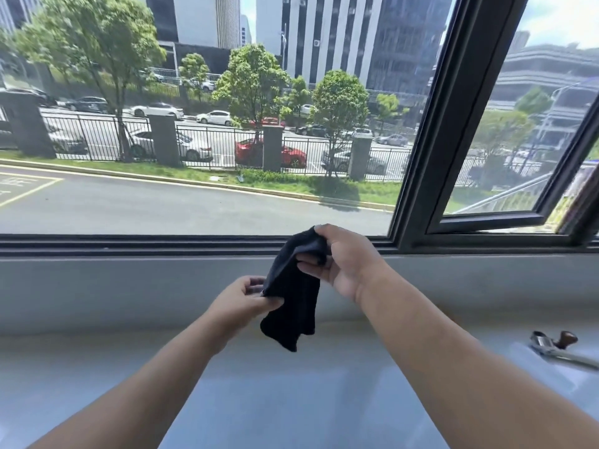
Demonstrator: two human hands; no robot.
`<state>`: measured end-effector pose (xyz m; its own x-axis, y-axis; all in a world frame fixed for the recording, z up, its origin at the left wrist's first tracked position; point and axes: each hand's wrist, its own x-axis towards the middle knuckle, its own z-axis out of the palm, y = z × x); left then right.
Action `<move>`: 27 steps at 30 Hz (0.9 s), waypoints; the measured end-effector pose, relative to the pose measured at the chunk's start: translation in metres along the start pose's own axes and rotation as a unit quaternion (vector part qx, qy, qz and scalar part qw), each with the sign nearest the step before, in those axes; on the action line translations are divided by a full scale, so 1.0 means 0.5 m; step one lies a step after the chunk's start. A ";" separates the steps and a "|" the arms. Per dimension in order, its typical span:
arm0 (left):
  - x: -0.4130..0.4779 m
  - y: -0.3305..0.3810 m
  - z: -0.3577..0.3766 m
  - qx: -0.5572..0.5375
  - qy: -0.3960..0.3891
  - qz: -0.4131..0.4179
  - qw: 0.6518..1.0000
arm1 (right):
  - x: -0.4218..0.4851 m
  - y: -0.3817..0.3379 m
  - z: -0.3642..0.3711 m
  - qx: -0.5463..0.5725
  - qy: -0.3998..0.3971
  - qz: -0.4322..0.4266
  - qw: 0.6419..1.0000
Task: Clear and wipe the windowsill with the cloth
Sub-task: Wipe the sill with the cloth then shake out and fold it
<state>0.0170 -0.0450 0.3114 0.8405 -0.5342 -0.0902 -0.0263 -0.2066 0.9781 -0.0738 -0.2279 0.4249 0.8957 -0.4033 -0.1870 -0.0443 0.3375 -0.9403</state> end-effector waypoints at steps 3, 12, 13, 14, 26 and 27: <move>0.016 0.020 0.045 -0.057 0.023 0.028 0.998 | 0.020 -0.025 -0.055 0.031 -0.011 0.002 0.999; 0.083 0.157 0.185 -0.093 0.076 0.019 0.993 | 0.087 0.117 -0.282 -0.092 0.011 0.002 0.996; 0.090 0.164 0.199 -0.106 0.078 0.003 0.991 | 0.087 0.151 -0.294 -0.104 -0.002 0.027 0.994; 0.095 0.168 0.214 -0.119 0.080 -0.014 0.990 | 0.088 0.182 -0.305 -0.102 -0.016 0.058 0.993; 0.063 0.199 0.187 -0.183 0.028 -0.123 0.975 | 0.091 0.313 -0.276 -0.088 -0.189 0.229 0.951; 0.057 0.206 0.175 -0.182 0.015 -0.119 0.976 | 0.092 0.311 -0.268 -0.087 -0.187 0.219 0.954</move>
<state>-0.0090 -0.1532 0.3933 0.8151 -0.4816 -0.3219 0.3603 -0.0137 0.9327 -0.0986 -0.3078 0.2321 0.8685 0.0868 -0.4880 -0.4935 0.2436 -0.8349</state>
